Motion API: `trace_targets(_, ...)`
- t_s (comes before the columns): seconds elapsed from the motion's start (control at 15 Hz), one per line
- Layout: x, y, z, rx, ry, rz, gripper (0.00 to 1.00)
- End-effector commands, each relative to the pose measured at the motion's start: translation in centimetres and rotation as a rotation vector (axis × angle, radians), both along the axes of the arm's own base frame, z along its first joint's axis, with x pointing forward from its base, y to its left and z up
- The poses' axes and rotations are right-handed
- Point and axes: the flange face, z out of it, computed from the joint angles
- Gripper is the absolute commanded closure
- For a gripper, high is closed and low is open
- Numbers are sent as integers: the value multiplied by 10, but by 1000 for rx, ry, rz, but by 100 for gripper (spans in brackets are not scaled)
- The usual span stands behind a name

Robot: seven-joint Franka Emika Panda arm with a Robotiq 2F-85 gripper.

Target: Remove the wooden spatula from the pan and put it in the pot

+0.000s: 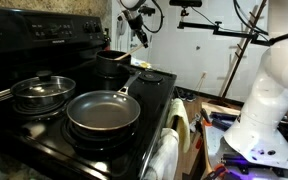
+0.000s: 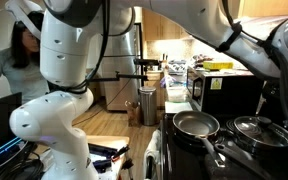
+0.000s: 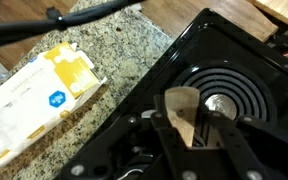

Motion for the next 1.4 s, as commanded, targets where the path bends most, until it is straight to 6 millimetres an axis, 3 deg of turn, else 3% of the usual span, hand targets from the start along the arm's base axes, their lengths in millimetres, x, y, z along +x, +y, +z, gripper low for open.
trace_targets(0.0, 2, -3, -15, -15, 46, -7, 93)
trace_targets(0.2, 2, -8, -27, 2, 45, -21, 93)
trace_targets(0.67, 5, -8, -24, 7, 27, -36, 93)
trace_targets(0.73, 5, -8, -23, 7, 27, -42, 45)
trace_targets(0.8, 5, -8, -23, 5, 23, -42, 45)
trace_targets(1.2, 5, -6, -12, -1, -3, -40, 7)
trace_targets(1.33, 4, -3, -6, 6, -4, -40, 0)
